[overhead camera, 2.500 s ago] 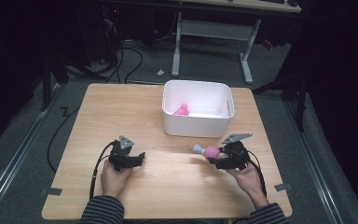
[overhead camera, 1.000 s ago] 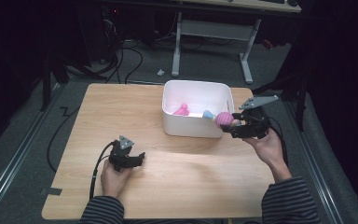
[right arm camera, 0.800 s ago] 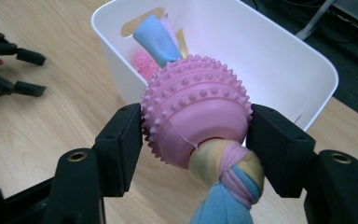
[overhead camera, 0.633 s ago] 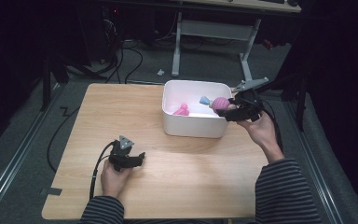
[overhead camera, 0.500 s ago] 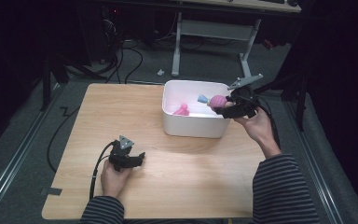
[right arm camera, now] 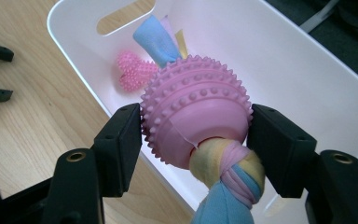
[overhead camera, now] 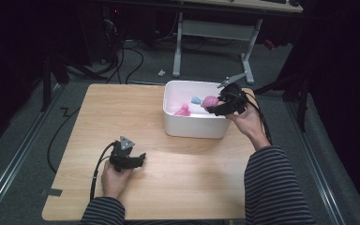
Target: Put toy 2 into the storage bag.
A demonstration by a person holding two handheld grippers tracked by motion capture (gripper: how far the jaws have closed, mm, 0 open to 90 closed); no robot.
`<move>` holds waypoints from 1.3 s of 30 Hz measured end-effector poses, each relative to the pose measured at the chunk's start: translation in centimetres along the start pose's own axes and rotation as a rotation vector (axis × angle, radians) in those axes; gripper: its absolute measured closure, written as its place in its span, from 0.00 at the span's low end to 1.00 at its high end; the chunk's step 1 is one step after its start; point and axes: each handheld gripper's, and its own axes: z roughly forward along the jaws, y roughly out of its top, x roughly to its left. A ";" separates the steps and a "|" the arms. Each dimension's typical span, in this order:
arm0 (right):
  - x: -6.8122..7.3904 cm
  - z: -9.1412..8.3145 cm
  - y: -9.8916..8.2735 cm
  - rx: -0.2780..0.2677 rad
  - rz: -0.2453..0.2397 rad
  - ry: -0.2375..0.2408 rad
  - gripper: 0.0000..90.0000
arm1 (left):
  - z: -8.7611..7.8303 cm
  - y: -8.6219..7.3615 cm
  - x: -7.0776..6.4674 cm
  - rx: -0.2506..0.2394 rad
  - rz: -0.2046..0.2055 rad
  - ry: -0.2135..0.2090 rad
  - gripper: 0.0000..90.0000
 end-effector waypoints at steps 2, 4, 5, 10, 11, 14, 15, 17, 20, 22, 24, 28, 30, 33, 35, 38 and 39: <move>0.0 0.3 0.0 0.004 -0.008 0.007 0.40 | 0.0 0.0 0.0 0.000 0.000 0.000 0.29; 0.2 1.1 0.2 0.023 -0.017 0.019 0.40 | 0.0 0.0 0.0 0.000 0.000 0.000 0.29; 0.3 1.3 0.2 0.029 -0.013 0.022 0.40 | 0.0 0.0 0.0 0.000 0.000 0.000 0.29; 0.3 1.8 0.3 0.035 -0.011 0.047 0.40 | 0.0 0.0 0.0 0.000 0.000 0.000 0.29; 0.4 1.8 0.4 0.038 -0.005 0.049 0.40 | 0.0 0.0 0.0 0.001 0.001 0.000 0.29; 0.5 1.9 0.4 0.043 -0.017 0.054 0.40 | 0.0 0.0 0.0 0.000 0.000 0.000 0.29; 0.5 1.9 0.4 0.048 -0.015 0.054 0.40 | 0.0 0.0 0.0 0.000 0.000 0.000 0.29; 0.5 2.0 0.4 0.054 -0.018 0.052 0.39 | 0.0 0.0 0.0 0.000 0.000 0.000 0.29; 0.5 2.1 0.3 0.060 -0.006 0.062 0.39 | 0.0 0.0 0.0 0.000 0.000 0.000 0.29; 0.5 2.2 0.3 0.065 -0.012 0.067 0.39 | 0.0 0.0 0.0 0.000 0.000 0.000 0.29; 0.6 2.3 0.3 0.065 -0.019 0.063 0.39 | 0.0 0.0 0.0 0.000 0.000 0.000 0.29; 0.8 2.4 0.4 0.084 -0.014 0.049 0.37 | 0.0 0.0 0.0 0.000 0.000 0.000 0.29; 0.7 2.4 0.3 0.077 -0.006 0.054 0.33 | 0.0 0.0 0.0 0.000 0.000 0.000 0.29; 0.8 2.0 0.3 0.060 0.010 0.049 0.28 | 0.0 0.0 0.0 0.000 0.000 0.000 0.29; 0.8 1.5 0.2 0.041 0.002 0.033 0.28 | 0.0 0.0 0.0 0.001 0.001 0.000 0.29; 1.0 0.5 -0.2 -0.001 0.011 0.013 0.28 | 0.0 0.0 0.0 0.001 0.001 0.000 0.29; 1.0 0.2 -0.4 -0.011 0.013 0.007 0.28 | 0.0 0.0 0.0 0.001 0.001 0.000 0.29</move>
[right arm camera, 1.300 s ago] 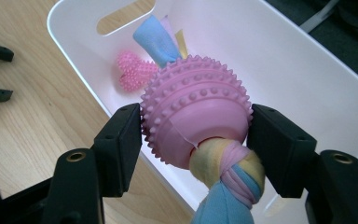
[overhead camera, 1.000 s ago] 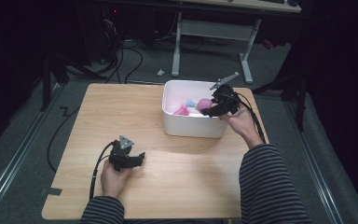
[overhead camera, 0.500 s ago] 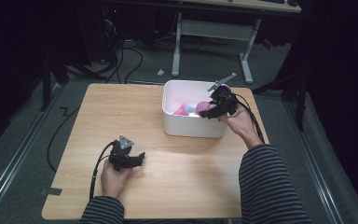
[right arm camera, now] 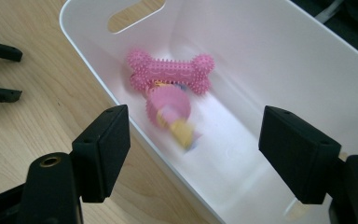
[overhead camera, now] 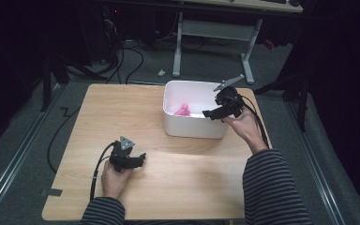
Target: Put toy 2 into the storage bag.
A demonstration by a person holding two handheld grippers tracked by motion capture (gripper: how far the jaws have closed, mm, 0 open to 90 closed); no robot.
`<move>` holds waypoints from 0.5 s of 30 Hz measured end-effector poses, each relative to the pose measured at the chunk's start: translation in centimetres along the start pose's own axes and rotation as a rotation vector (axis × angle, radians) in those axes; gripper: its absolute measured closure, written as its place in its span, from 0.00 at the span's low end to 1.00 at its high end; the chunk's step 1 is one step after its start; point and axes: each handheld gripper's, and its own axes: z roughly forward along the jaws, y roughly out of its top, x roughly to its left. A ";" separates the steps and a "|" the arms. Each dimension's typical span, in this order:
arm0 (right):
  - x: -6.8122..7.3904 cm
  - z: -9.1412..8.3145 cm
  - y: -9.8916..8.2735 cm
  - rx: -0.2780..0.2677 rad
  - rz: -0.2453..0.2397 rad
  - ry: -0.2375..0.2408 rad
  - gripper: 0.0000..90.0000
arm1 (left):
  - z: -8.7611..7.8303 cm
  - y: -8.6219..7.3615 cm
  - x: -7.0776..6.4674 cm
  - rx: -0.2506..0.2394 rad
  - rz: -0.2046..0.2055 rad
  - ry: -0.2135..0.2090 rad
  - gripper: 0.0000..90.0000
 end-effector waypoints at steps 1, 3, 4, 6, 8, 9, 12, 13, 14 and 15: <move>0.0 -0.3 -0.2 -0.008 0.008 -0.008 0.28 | 0.0 0.0 0.0 0.000 0.000 0.000 0.29; -0.1 -1.0 -0.8 -0.031 0.018 -0.025 0.29 | 0.0 0.0 0.0 0.000 0.000 0.000 0.29; -0.2 -1.4 -1.0 -0.044 0.028 -0.032 0.29 | 0.0 0.0 0.0 0.000 0.000 0.000 0.29; -0.3 -2.1 -1.7 -0.066 0.051 -0.043 0.30 | 0.0 0.0 0.0 0.000 0.000 0.000 0.29; -0.4 -2.8 -2.3 -0.081 0.068 -0.052 0.31 | 0.0 0.0 0.0 0.000 0.000 0.000 0.29; -0.5 -3.1 -2.6 -0.089 0.074 -0.055 0.31 | 0.0 0.0 0.0 0.000 0.000 0.000 0.29; -0.6 -4.0 -3.4 -0.104 0.085 -0.068 0.31 | 0.0 0.0 0.0 0.001 0.001 0.000 0.29; -0.7 -4.2 -3.6 -0.108 0.089 -0.070 0.31 | 0.0 0.0 0.0 0.001 0.001 0.000 0.29; -0.8 -4.5 -3.9 -0.114 0.095 -0.072 0.32 | 0.0 0.0 0.0 0.001 0.001 0.000 0.29; -0.8 -4.5 -3.9 -0.114 0.095 -0.072 0.32 | 0.0 0.0 0.0 0.001 0.001 0.000 0.29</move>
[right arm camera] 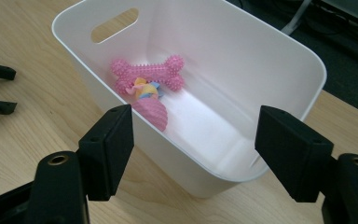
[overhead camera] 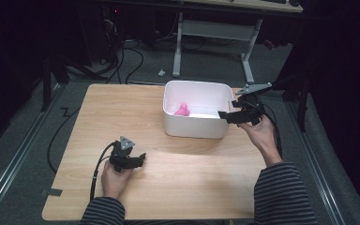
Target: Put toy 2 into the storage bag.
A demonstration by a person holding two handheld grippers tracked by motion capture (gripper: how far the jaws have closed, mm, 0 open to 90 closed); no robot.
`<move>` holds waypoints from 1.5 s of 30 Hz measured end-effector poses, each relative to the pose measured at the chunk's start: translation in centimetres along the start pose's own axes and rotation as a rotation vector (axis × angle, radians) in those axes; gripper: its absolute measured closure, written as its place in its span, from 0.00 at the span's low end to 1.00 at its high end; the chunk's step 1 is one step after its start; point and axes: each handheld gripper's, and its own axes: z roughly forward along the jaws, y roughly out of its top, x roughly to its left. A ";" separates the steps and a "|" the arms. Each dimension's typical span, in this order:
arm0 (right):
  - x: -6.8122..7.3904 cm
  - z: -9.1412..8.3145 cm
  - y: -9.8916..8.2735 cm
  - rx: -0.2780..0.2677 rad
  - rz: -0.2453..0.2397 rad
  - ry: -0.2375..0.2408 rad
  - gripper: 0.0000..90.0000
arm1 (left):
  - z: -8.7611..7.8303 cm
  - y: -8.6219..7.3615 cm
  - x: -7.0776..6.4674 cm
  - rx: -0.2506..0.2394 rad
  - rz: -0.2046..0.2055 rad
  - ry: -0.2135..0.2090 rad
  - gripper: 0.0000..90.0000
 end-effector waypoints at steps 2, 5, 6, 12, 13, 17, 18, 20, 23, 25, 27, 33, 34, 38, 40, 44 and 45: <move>-0.2 -0.9 -0.5 -0.022 0.018 0.000 0.32 | 0.0 0.0 0.0 -0.001 0.000 0.000 0.29; -0.4 -1.7 -1.0 -0.037 0.032 0.006 0.33 | 0.0 0.0 0.0 -0.001 0.000 0.000 0.29; -0.5 -1.9 -1.1 -0.042 0.033 0.004 0.33 | 0.0 0.0 0.0 -0.001 -0.001 0.000 0.29; -0.7 -3.2 -2.0 -0.061 0.052 -0.007 0.33 | 0.0 0.0 0.0 -0.001 -0.001 0.000 0.29; -0.7 -3.4 -2.2 -0.066 0.059 -0.007 0.33 | 0.0 0.0 0.0 -0.001 -0.001 0.000 0.29; -1.0 -4.3 -2.9 -0.080 0.073 -0.012 0.34 | 0.0 0.0 0.0 -0.001 -0.001 0.000 0.29; -1.1 -4.5 -3.1 -0.084 0.077 -0.015 0.34 | 0.0 0.0 0.0 -0.001 -0.001 0.000 0.29; -1.2 -5.0 -3.5 -0.089 0.090 -0.019 0.35 | 0.0 0.0 0.0 -0.001 -0.001 0.000 0.29; -1.4 -5.6 -4.1 -0.096 0.102 -0.024 0.35 | 0.0 0.0 0.0 -0.001 -0.001 0.000 0.29; -1.5 -5.8 -4.3 -0.099 0.108 -0.026 0.35 | 0.0 0.0 0.0 -0.001 -0.001 0.000 0.29; -1.6 -6.5 -5.0 -0.109 0.120 -0.034 0.35 | 0.0 0.0 0.0 -0.001 -0.001 0.000 0.29; -1.6 -7.3 -6.4 -0.122 0.144 -0.034 0.35 | 0.0 0.0 0.0 -0.001 -0.001 0.000 0.29; -1.5 -7.4 -6.6 -0.124 0.144 -0.035 0.35 | 0.0 0.0 0.0 -0.001 -0.001 0.000 0.29; -1.0 -8.3 -7.0 -0.144 0.141 -0.048 0.36 | 0.0 0.0 0.0 -0.001 -0.001 0.000 0.29; -0.7 -8.6 -7.1 -0.156 0.137 -0.049 0.36 | 0.0 0.0 0.0 -0.001 -0.001 0.000 0.29; -0.4 -8.7 -7.9 -0.155 0.147 -0.036 0.36 | 0.0 0.0 0.0 -0.001 -0.001 0.000 0.29; -0.3 -8.7 -8.2 -0.148 0.148 -0.038 0.36 | 0.0 0.0 0.0 -0.001 -0.001 0.000 0.29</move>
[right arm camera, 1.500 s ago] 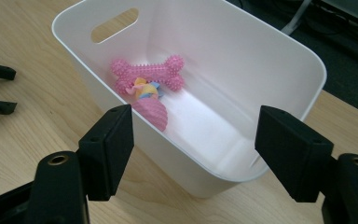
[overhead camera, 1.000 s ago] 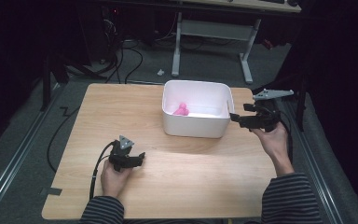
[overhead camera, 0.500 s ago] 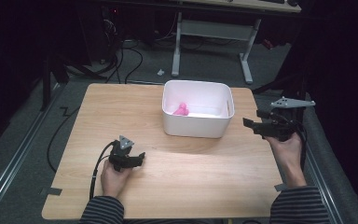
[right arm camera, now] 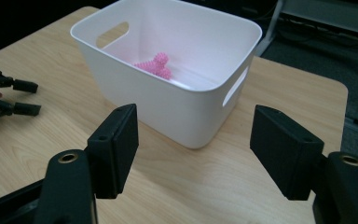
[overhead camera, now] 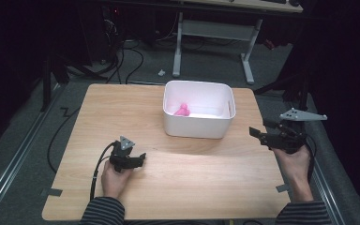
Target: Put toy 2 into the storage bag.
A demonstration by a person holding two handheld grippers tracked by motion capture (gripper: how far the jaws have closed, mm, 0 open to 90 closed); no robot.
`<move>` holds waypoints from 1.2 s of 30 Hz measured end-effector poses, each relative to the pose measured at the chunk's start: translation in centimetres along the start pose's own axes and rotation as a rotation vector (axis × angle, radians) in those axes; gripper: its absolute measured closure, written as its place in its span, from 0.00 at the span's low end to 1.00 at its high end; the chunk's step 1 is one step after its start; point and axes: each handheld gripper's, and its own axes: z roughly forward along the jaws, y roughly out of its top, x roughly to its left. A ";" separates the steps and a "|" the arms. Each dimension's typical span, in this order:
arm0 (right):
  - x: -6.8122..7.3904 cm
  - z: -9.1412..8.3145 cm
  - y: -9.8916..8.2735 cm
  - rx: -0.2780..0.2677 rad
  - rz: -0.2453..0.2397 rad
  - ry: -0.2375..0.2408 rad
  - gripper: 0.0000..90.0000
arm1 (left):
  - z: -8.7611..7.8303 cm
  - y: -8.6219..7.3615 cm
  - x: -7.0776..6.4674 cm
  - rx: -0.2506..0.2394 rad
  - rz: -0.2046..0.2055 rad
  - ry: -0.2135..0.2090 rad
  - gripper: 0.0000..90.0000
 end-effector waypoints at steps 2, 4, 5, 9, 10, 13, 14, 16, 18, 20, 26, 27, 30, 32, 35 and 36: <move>0.1 -0.2 -0.3 0.000 -0.004 -0.010 0.36 | 0.0 0.0 0.0 0.000 0.000 0.000 0.29; 0.4 -0.6 -0.4 -0.012 -0.004 -0.012 0.36 | 0.0 0.0 0.0 0.000 -0.001 0.000 0.29; 0.6 -0.8 -0.5 -0.020 -0.007 -0.012 0.36 | 0.0 0.0 0.0 0.000 0.000 0.000 0.29; 1.3 -1.2 -0.7 -0.023 -0.017 -0.010 0.37 | 0.0 0.0 0.0 0.000 0.000 0.000 0.29; 1.4 -1.3 -0.8 -0.027 -0.022 -0.009 0.37 | 0.0 0.0 0.0 0.000 0.000 0.000 0.29; 1.9 -1.5 -1.1 -0.032 -0.029 -0.006 0.37 | 0.0 0.0 0.0 0.000 0.000 0.000 0.29; 2.1 -1.6 -1.1 -0.032 -0.033 -0.008 0.37 | 0.0 0.0 0.0 0.000 0.000 0.000 0.29; 2.5 -1.7 -1.3 -0.035 -0.036 -0.005 0.37 | 0.0 0.0 0.0 0.000 0.000 0.000 0.29; 3.0 -1.8 -1.4 -0.031 -0.048 -0.011 0.37 | 0.0 0.0 0.0 0.000 0.001 0.000 0.29; 3.4 -1.8 -1.5 -0.021 -0.058 -0.026 0.38 | 0.0 0.0 0.0 -0.001 -0.001 0.000 0.29; 3.7 -1.5 -3.1 -0.023 -0.018 -0.036 0.39 | 0.0 0.0 0.0 -0.001 -0.001 0.000 0.29; 3.6 -1.4 -3.4 -0.027 -0.010 -0.027 0.39 | 0.0 0.0 0.0 -0.001 -0.001 0.000 0.29; 3.6 -0.9 -4.2 -0.022 0.005 -0.021 0.39 | 0.0 0.0 0.0 0.000 0.001 0.000 0.29; 3.6 -0.4 -4.6 -0.019 0.012 -0.012 0.39 | 0.0 0.0 0.0 0.000 0.000 0.000 0.29; 3.8 0.3 -4.8 -0.016 0.013 -0.009 0.39 | 0.0 0.0 0.0 0.000 0.000 0.000 0.29; 3.9 0.5 -4.9 -0.016 0.014 -0.005 0.39 | 0.0 0.0 0.0 0.000 0.000 0.000 0.29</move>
